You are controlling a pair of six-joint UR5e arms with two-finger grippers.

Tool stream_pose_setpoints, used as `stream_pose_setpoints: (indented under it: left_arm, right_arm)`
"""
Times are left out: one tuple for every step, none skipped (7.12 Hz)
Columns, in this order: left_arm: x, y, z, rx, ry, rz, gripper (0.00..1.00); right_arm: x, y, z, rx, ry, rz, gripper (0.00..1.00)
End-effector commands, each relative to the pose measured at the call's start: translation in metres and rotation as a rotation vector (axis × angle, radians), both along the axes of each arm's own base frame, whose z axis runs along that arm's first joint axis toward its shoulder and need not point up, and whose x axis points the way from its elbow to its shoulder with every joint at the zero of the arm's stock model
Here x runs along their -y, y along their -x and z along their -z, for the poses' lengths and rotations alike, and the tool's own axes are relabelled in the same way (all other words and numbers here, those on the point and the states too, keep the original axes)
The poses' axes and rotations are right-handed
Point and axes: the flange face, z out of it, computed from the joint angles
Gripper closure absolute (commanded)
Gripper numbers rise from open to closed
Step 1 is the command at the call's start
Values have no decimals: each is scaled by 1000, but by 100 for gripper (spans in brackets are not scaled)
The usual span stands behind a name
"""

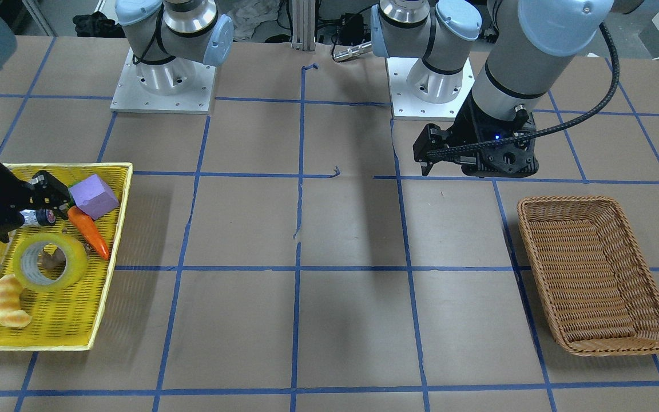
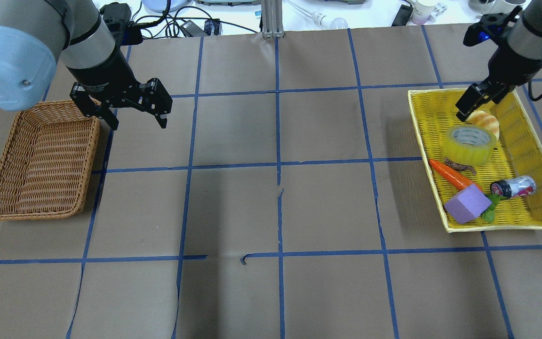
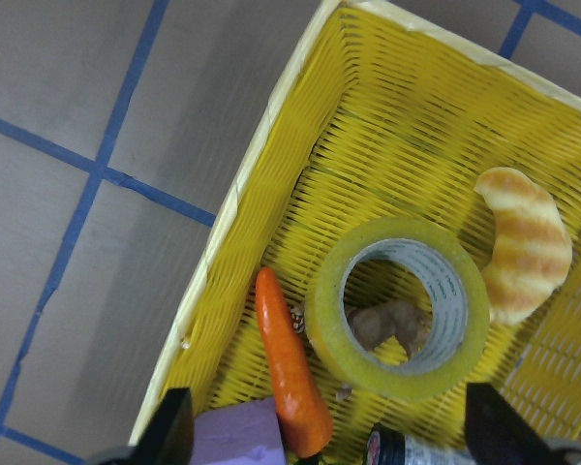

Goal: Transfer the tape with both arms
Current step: 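Lower the right gripper into the yellow tray onto the yellow tape roll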

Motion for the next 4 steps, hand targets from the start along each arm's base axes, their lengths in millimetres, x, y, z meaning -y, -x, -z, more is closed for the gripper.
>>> stream_pose_setpoints:
  left_arm:
    - [0,-1,2,1,-3,-1,0]
    - [0,0,2,-1,-3,-1,0]
    - [0,0,2,-2,-3,-1,0]
    - [0,0,2,-4,-3,-1,0]
  right_arm:
    - [19,15,68,-32,-17,-116,0]
    - [25,17,84,-31,-20,-120,0]
    - [26,17,91,-29,-26,-121,0]
    - [22,16,97,-28,-44,-122,0]
